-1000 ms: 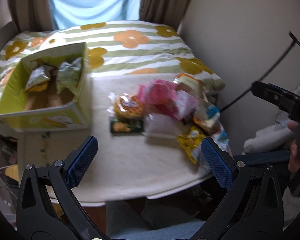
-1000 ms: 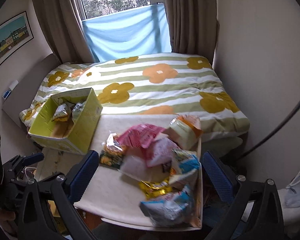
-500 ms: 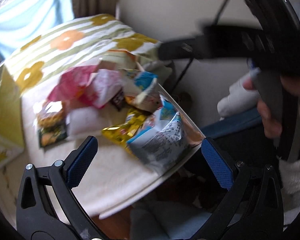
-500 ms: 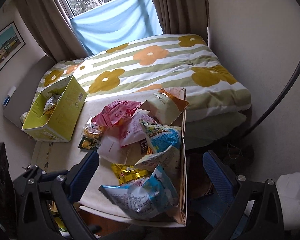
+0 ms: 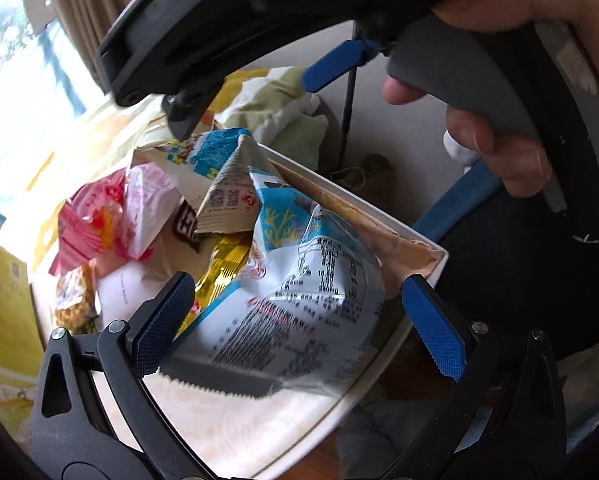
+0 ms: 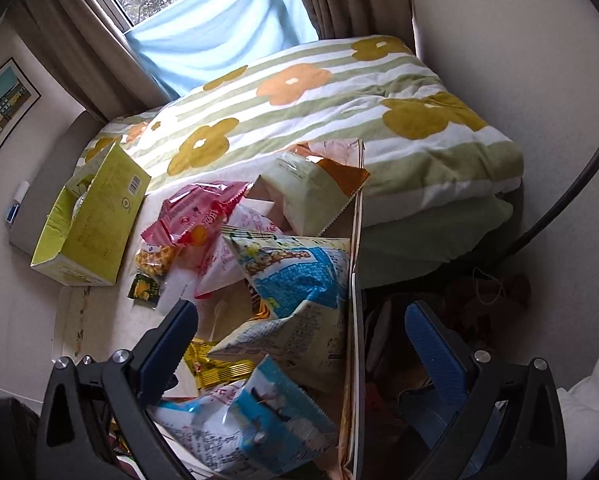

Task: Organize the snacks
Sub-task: 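Grasp a blue-white chip bag with the left gripper while the right grasps a blue bag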

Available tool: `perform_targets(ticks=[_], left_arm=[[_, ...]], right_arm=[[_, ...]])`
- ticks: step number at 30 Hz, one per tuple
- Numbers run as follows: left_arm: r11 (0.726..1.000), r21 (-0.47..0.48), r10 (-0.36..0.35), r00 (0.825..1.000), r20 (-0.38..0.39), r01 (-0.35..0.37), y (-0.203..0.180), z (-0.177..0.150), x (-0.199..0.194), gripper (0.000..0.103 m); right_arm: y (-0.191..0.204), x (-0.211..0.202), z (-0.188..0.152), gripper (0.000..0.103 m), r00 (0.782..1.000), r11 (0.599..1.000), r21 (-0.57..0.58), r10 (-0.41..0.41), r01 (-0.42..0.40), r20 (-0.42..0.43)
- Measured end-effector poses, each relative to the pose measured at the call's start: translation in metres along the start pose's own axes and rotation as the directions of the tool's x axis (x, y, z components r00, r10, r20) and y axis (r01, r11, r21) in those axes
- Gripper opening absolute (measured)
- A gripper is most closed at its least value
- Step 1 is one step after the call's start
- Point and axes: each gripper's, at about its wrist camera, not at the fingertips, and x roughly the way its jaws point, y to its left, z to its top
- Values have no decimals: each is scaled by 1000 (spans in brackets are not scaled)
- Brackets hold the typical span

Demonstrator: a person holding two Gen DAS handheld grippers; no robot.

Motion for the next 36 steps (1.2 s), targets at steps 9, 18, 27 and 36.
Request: perform_targets(ticks=[9, 18, 27, 36], left_arm=[[998, 53, -13, 1000, 11, 13, -2, -2, 13, 83], [998, 41, -46, 999, 3, 46, 1, -8, 3, 67], [998, 7, -69, 996, 58, 69, 10, -6, -30, 63], [994, -101, -34, 999, -2, 34, 50, -30, -44, 63]], right_arm=[[-5, 18, 1, 103, 999, 1000, 3, 16, -16, -34], [-3, 27, 2, 103, 998, 1000, -1, 23, -23, -61], [-7, 37, 9, 103, 995, 998, 26, 56, -54, -78], [-1, 55, 10, 94, 991, 997, 31, 79, -76, -106]])
